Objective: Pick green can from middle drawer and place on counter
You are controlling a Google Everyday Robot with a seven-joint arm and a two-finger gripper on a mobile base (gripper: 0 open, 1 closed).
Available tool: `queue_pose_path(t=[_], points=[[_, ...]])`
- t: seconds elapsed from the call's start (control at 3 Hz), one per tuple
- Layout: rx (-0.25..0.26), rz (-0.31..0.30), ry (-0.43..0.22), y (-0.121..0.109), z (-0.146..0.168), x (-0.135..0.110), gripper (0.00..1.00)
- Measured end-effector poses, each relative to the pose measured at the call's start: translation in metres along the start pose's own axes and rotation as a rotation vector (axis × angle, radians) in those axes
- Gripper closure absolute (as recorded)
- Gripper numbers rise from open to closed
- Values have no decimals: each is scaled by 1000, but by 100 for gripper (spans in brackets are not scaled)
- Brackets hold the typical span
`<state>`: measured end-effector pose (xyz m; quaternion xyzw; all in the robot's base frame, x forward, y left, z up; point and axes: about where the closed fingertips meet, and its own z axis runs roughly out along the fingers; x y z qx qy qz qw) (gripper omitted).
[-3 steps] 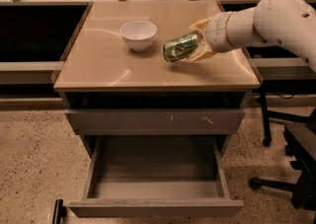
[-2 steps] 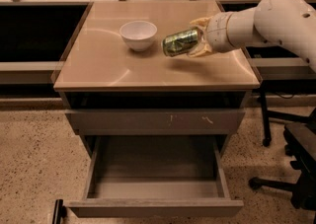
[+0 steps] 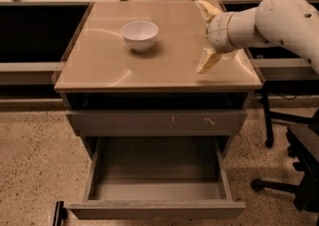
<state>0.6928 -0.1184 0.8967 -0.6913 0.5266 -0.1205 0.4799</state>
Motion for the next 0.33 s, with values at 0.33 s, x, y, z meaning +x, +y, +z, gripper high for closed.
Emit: queue_pose_path(t=[0.33], points=[[0,0,0,0,0,0,0]])
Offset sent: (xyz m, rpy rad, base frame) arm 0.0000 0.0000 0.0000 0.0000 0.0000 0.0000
